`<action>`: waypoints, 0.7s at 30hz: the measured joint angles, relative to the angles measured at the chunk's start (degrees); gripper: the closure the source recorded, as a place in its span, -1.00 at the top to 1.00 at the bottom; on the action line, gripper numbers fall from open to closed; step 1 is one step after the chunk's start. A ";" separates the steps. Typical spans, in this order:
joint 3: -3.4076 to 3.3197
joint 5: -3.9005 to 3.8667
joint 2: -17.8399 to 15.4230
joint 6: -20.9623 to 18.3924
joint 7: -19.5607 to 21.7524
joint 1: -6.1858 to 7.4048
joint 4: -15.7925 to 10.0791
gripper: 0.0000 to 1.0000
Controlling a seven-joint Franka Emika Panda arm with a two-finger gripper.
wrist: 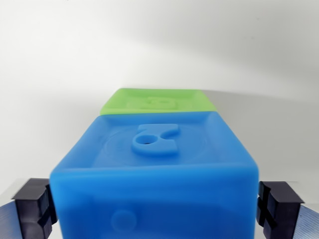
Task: Stack cube
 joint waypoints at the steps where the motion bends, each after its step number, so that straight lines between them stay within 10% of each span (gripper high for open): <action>1: 0.00 0.00 0.00 0.00 0.00 0.00 0.00 1.00; 21: -0.01 0.00 -1.33 -1.05 0.00 0.01 -0.13 1.00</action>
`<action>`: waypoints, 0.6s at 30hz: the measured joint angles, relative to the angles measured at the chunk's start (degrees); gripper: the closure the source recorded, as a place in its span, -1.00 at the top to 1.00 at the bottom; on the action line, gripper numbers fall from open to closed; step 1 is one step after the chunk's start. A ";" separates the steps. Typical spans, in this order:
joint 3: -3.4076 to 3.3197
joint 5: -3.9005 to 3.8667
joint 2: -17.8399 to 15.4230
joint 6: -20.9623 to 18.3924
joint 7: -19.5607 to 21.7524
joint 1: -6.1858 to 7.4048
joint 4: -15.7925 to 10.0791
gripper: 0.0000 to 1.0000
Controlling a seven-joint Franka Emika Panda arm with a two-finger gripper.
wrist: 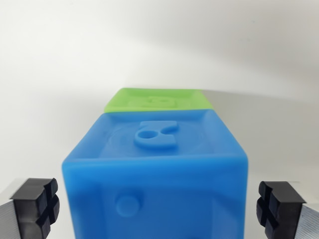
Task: Stack cube
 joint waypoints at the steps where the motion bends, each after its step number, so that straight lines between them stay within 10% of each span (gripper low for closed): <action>1: -0.02 0.00 -0.31 -0.26 0.00 0.01 -0.04 1.00; 18: -0.22 -0.33 -6.85 -6.20 0.23 0.11 -0.48 1.00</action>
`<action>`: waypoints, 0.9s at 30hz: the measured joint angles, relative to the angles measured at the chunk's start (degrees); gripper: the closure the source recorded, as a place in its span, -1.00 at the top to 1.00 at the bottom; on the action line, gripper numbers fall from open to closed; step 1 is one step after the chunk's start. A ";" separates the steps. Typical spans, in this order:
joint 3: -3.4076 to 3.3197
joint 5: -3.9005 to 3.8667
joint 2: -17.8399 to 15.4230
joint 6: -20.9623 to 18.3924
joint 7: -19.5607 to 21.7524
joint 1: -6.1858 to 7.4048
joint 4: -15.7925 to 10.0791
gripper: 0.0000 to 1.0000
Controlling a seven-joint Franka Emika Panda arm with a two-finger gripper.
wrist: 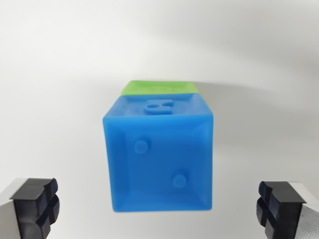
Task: Stack cube
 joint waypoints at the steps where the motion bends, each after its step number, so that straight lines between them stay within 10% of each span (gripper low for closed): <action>1: -0.01 -0.04 -0.51 -0.51 0.03 0.00 0.00 1.00; 27: -0.05 -0.87 -12.53 -15.28 0.57 0.00 2.87 1.00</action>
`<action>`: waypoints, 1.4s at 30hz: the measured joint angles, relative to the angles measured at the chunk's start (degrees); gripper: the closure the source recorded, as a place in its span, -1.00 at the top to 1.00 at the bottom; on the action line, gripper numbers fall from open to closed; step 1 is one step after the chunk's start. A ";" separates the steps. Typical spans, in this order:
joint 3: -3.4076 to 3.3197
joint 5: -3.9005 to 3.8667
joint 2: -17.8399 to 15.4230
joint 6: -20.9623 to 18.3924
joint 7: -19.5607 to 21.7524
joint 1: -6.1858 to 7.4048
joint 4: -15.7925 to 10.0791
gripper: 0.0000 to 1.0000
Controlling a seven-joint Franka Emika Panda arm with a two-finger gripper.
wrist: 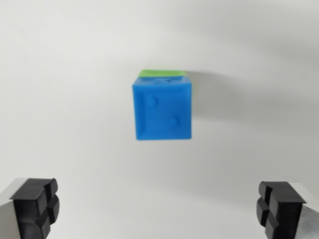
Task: Stack cube
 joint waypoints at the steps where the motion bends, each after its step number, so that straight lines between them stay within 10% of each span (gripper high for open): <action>1: 0.00 -0.02 -0.42 -0.68 0.02 0.00 0.27 1.00; 42: 0.00 -0.30 -7.67 -17.84 0.24 0.00 10.17 1.00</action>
